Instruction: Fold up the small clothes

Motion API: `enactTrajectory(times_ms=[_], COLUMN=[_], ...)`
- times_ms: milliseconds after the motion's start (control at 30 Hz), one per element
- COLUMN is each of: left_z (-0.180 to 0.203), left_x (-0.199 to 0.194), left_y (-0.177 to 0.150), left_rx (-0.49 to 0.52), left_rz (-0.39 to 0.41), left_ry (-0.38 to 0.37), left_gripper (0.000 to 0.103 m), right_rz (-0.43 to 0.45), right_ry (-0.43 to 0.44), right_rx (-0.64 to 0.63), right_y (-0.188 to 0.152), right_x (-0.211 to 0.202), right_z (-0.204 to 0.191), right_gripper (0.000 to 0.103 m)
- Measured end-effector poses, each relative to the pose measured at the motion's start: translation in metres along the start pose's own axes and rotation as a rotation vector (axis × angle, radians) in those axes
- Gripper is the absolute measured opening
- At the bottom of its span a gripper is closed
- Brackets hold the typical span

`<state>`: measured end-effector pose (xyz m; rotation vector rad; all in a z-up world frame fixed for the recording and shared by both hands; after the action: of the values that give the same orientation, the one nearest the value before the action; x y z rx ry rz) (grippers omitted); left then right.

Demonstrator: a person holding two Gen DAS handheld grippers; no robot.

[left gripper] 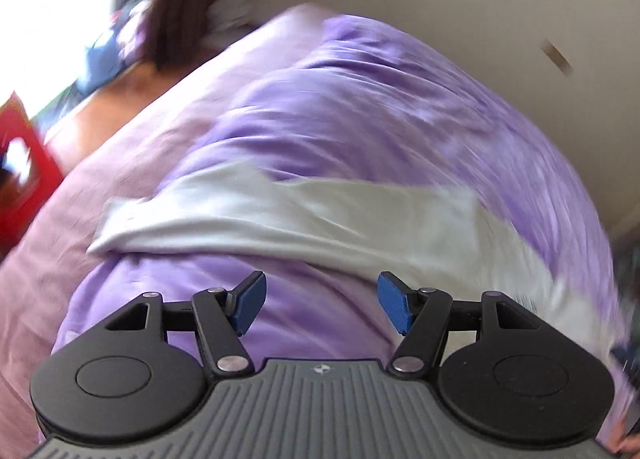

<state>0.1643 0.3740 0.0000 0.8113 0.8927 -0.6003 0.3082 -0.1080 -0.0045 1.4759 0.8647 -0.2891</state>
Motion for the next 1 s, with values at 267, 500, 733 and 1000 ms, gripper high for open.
enactTrajectory(times_ms=[267,500,733,1000], left_z=[-0.148,-0.228,-0.225,-0.03], left_x=[0.051,0.096,0.097,-0.042], left_y=[0.013,0.022,0.037,0.091], left_rx=[-0.514,-0.818,-0.859,-0.209], left_rz=[-0.062,-0.011,0.08,0.448], left_ry=[-0.208,-0.245,-0.163,-0.004], left_gripper=[0.072,0.068,0.01,0.008], right_rz=[-0.156,-0.255,-0.28,-0.335], right_ry=[-0.024,-0.022,-0.051,-0.052], right_rx=[0.033,0.004,-0.067,-0.094], right_y=[0.001,-0.007,-0.01,-0.006], right_x=[0.109,0.174,0.186,0.167], right_z=[0.009,0.016,0.019,0.036], right_gripper=[0.065,0.035,0.026,0.016])
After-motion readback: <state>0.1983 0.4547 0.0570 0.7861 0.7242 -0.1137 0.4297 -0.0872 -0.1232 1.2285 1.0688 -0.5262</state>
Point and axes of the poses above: each gripper's, at about its wrist camera, not at the fingertips, and x roughly the way its jaws point, z to its right, y to its top, the point moved 5 cm from there along x, roughly the way its jaws point, and after that the axes turned 11 degrees about -z, right-handed, at the moved point
